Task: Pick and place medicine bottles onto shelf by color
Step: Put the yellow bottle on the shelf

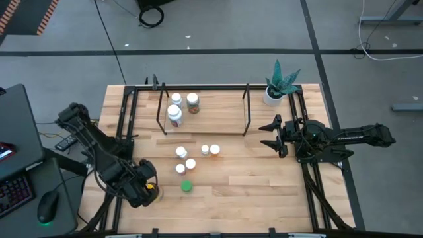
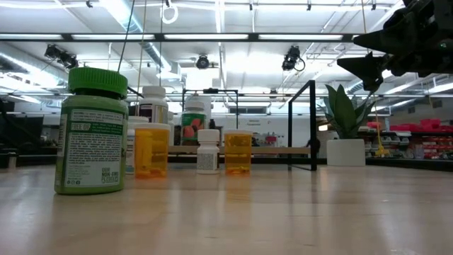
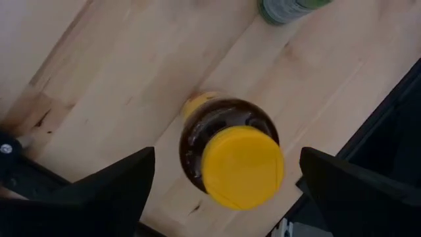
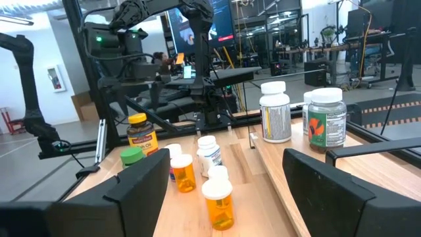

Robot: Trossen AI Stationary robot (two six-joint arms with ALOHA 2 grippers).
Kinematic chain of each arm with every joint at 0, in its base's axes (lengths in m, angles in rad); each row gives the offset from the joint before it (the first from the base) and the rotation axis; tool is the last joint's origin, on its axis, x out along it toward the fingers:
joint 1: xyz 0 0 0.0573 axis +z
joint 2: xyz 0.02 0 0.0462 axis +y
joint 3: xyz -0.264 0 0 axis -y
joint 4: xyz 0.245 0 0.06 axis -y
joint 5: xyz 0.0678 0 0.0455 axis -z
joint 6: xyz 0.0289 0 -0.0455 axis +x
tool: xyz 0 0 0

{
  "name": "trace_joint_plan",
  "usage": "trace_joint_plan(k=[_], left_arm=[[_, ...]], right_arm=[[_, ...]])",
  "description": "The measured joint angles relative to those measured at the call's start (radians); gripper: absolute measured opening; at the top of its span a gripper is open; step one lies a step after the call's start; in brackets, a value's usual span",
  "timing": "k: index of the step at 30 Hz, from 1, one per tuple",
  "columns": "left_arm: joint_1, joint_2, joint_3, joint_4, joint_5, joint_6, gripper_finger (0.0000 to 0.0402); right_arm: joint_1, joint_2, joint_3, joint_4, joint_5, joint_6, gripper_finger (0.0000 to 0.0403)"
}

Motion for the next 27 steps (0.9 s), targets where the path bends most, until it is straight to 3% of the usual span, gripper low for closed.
trace_joint_plan(k=[8,27], left_arm=[[0.006,0.066,0.0,0.065,0.062,0.026,0.0385],[0.013,0.22,0.0,0.089,0.096,0.126,0.0385]], right_arm=[[0.0,0.0,0.0,0.0,0.0,0.0,0.0303],[0.0,0.0,0.0,0.0,0.0,0.0,0.0303]])
